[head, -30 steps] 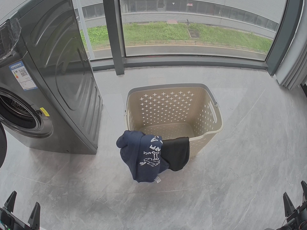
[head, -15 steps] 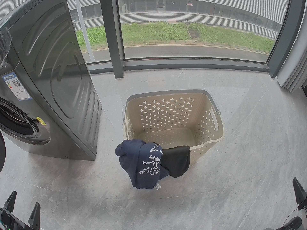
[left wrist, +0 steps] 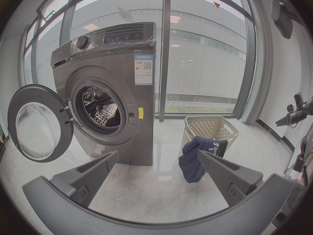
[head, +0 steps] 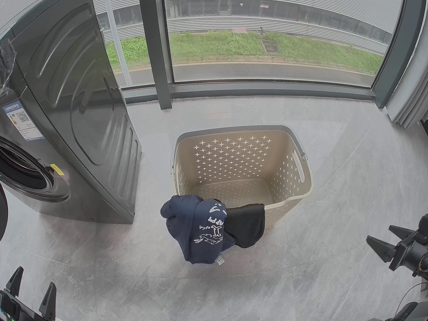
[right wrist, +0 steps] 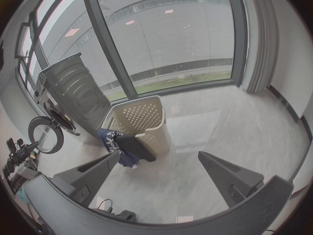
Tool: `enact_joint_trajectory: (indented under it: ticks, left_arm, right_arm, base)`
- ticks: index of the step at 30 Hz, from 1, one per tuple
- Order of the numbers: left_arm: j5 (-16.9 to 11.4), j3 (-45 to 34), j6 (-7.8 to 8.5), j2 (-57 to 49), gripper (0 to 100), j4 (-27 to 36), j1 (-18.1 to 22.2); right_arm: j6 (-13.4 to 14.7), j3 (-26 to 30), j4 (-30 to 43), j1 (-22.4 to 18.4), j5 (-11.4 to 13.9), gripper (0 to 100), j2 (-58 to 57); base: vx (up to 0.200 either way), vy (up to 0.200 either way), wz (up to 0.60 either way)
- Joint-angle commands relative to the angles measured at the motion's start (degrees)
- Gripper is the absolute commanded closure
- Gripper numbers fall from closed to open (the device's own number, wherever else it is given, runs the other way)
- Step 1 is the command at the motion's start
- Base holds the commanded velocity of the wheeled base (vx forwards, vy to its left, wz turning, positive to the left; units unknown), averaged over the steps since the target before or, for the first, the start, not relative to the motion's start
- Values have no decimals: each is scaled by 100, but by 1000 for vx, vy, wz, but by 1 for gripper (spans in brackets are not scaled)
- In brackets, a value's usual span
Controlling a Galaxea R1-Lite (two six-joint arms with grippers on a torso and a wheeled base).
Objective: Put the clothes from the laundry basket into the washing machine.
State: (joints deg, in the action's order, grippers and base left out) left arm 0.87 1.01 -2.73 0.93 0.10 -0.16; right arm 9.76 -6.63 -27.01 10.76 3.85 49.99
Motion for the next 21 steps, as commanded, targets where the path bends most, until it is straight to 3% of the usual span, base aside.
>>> enact_joint_trajectory:
  ticks: [1, 8, 13, 18, 21]
  left_arm:
    - [1, -92, -8, -31, 0, -1, -2]
    - [1, -92, -8, -40, 0, -1, -2]
    - [1, -92, -8, -31, 0, -1, -2]
    - [1, -92, -8, -31, 0, -1, -2]
    - [1, -92, -8, -40, 0, -1, -2]
  right_arm:
    - [368, 136, -515, 593, 28, 0, 1531]
    - [403, 13, -630, 664, 28, 0, 1610]
    - [412, -137, -1104, 734, 19, 0, 2085]
    - [483, -101, -1807, 1261, -482, 0, 2946]
    - [887, -163, -2080, 1894, -833, 0, 3465]
  base:
    - [0, 0, 0]
    - [0, 0, 0]
    - [0, 0, 0]
    - [0, 0, 0]
    - [0, 0, 0]
